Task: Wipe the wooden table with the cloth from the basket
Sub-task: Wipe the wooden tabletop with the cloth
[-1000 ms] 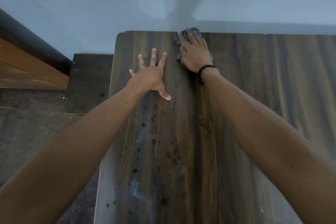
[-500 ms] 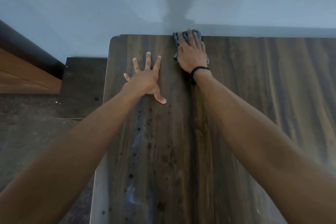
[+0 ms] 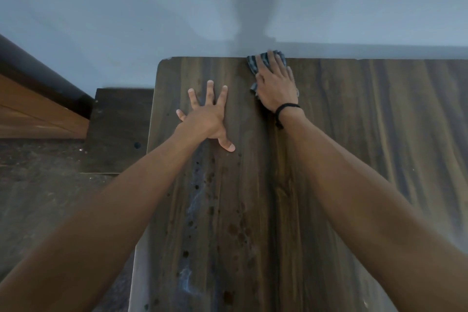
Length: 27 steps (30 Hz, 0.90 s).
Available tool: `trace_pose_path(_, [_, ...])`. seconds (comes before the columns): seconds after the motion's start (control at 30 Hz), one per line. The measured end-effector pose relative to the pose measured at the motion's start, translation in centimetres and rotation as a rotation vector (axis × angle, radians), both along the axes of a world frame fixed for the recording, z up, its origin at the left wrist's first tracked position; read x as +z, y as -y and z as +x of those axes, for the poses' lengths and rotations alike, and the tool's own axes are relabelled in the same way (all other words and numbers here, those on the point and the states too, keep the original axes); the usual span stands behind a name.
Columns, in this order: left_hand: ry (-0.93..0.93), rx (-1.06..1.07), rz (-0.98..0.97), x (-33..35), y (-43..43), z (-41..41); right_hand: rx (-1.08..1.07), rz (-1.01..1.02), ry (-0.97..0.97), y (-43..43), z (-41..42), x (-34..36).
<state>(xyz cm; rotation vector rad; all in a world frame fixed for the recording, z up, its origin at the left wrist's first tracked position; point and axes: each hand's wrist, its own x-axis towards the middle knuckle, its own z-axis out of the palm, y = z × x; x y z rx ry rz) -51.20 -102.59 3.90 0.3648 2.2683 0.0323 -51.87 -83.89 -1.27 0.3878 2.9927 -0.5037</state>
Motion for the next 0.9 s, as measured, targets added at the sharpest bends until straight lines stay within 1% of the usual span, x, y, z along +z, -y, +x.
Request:
trace_pose_path(0.03, [0.001, 0.001, 0.005, -0.1, -0.1, 0.1, -0.010, 0.011, 0.000, 0.5, -0.2, 0.0])
trace_pose_path(0.13, [0.006, -0.017, 0.020, -0.3, -0.6, 0.8, 0.178, 0.007, 0.021, -0.7, 0.9, -0.1])
trace_pose_path(0.17, [0.008, -0.026, 0.029, -0.4, -0.9, 0.9, 0.166, 0.013, 0.024, -1.6, 1.1, -0.1])
trace_pose_path(0.27, [0.002, -0.017, 0.027, -0.3, -0.5, 0.5, -0.035, 0.001, -0.002, -1.6, -0.1, 0.3])
trace_pose_path(0.3, [-0.014, -0.004, 0.021, -0.3, 0.1, 0.2, -0.015, -0.010, -0.011, -0.5, -0.7, 0.2])
trace_pose_path(0.33, [-0.023, 0.001, 0.016, -0.3, 0.5, 0.1, 0.061, -0.005, -0.015, 0.2, -0.8, 0.2])
trace_pose_path(0.37, [-0.021, -0.004, 0.016, -0.3, 0.4, 0.1, 0.135, -0.002, -0.014, 0.0, -0.8, 0.2])
trace_pose_path(0.4, [-0.018, -0.013, 0.021, -0.3, 0.3, 0.2, 0.163, 0.000, -0.009, -0.5, -0.7, 0.1])
trace_pose_path(0.43, [-0.014, -0.018, 0.027, -0.3, 0.1, 0.2, 0.127, 0.003, -0.001, -1.0, -0.6, 0.0])
trace_pose_path(0.5, [-0.015, -0.010, 0.024, -0.2, 0.0, 0.2, -0.018, -0.008, 0.004, -0.8, -0.9, 0.3])
trace_pose_path(0.53, [-0.019, -0.006, 0.019, -0.2, 0.1, 0.0, -0.031, -0.020, -0.002, 0.2, -1.1, 0.4])
trace_pose_path(0.63, [-0.014, -0.007, 0.025, -0.3, 0.1, 0.1, 0.162, -0.014, 0.005, 1.4, 0.2, 0.3])
trace_pose_path(0.67, [-0.017, -0.009, 0.025, -0.3, 0.1, 0.2, 0.160, -0.018, 0.001, 0.9, 0.9, 0.1])
trace_pose_path(0.73, [-0.019, -0.009, 0.016, -0.3, 0.2, 0.2, -0.014, -0.010, -0.016, 0.6, 2.5, 0.0])
trace_pose_path(0.77, [-0.017, -0.008, 0.015, -0.3, 0.2, 0.1, -0.066, 0.000, -0.028, 1.0, 3.4, -0.1])
trace_pose_path(0.8, [-0.017, -0.008, 0.017, -0.4, 0.1, 0.1, -0.043, 0.018, -0.038, 1.6, 4.3, -0.1])
trace_pose_path(0.87, [-0.024, -0.011, 0.018, -0.4, 0.2, 0.1, 0.108, 0.032, -0.017, 2.1, 6.2, -0.3])
trace_pose_path(0.9, [-0.030, -0.013, 0.018, -0.4, 0.3, 0.2, 0.130, 0.028, -0.008, 1.8, 7.0, -0.3])
